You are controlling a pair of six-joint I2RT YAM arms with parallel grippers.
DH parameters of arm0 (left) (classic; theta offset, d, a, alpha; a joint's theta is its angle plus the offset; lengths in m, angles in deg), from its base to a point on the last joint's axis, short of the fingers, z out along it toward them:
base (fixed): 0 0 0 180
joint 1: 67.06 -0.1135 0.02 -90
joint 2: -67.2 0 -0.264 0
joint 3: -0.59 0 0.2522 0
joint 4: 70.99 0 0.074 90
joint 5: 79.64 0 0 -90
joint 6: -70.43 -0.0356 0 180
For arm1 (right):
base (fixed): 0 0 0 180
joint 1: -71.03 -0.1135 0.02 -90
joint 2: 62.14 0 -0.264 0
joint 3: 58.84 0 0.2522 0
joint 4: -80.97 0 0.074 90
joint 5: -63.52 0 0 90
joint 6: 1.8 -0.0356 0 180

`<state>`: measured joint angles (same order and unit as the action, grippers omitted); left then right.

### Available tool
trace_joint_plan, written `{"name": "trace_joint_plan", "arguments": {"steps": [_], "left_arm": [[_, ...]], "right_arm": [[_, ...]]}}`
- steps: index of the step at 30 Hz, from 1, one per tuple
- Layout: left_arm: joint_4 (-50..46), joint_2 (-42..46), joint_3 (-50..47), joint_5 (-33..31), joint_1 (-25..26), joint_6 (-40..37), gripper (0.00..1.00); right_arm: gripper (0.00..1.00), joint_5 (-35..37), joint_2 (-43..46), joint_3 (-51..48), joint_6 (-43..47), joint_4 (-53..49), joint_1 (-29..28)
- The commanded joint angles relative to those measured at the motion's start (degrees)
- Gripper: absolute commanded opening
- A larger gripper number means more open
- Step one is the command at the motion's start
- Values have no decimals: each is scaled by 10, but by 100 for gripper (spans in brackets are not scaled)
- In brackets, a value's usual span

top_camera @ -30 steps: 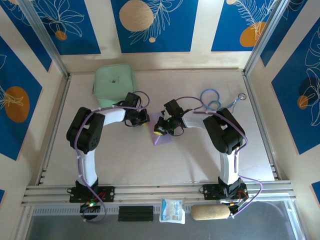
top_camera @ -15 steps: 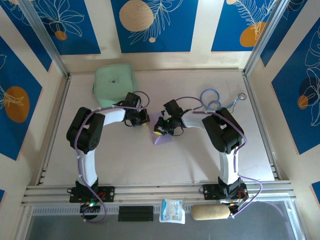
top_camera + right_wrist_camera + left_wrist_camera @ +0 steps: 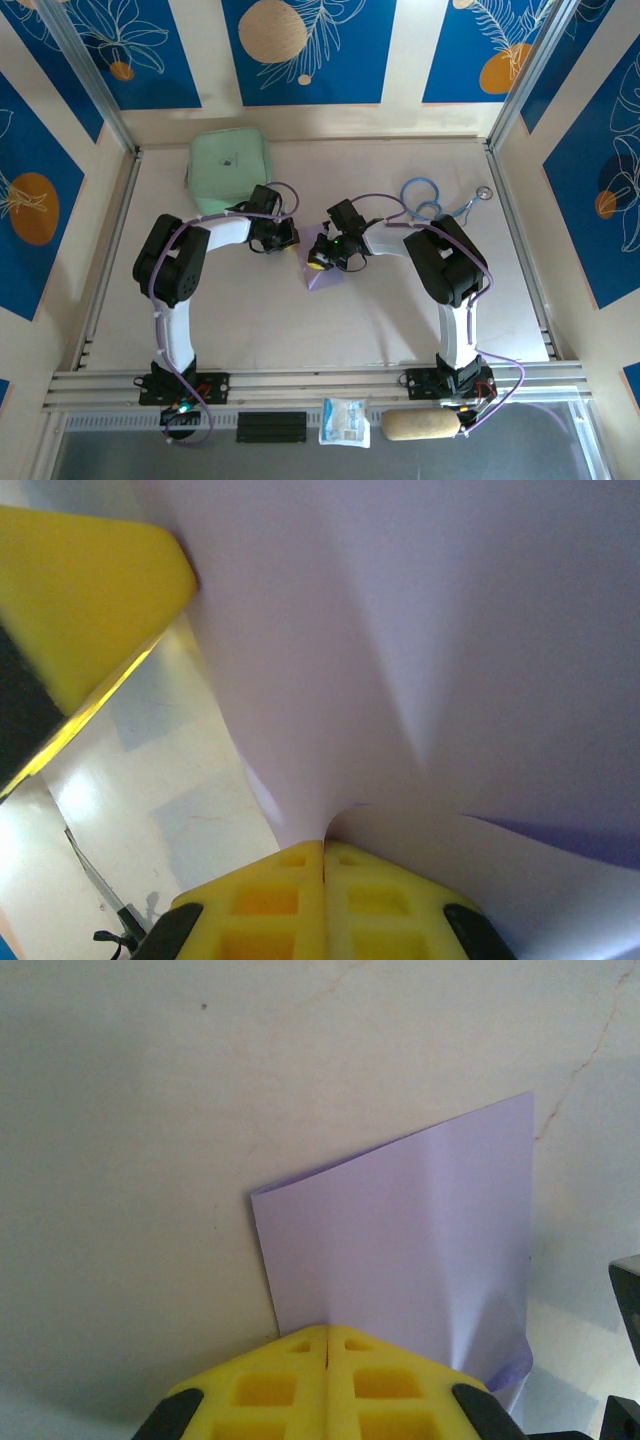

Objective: Fold a paper plane with a square sheet of paper (pick it up from the middle)
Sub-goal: Fold the triangle a second time at the center of the table.

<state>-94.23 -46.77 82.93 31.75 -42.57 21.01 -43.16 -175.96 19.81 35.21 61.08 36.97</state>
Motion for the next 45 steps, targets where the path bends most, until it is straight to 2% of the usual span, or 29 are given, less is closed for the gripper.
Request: {"name": "trace_joint_plan", "arguments": {"steps": [1, 24, 28, 34, 40, 45], "left_arm": [[-19, -20, -8, 1, -2, 3, 7], [-17, -15, -12, 0, -2, 7, 6], [-23, -6, -7, -1, -3, 9, 6], [-66, 25, 38, -39, -13, -4, 11], [-80, 82, 36, -103, -27, 20, 21], [-46, 118, -7, -79, -24, 43, 23]], "right_arm": [[0, 6, -14, 13, -8, 3, -1], [0, 12, -31, 11, -24, -12, 2], [6, 15, -33, 13, -29, -26, 3], [24, 20, -25, 3, -35, -33, 6], [30, 18, -26, 3, -38, -39, 7], [32, 18, -27, 7, -38, -43, 7]]}}
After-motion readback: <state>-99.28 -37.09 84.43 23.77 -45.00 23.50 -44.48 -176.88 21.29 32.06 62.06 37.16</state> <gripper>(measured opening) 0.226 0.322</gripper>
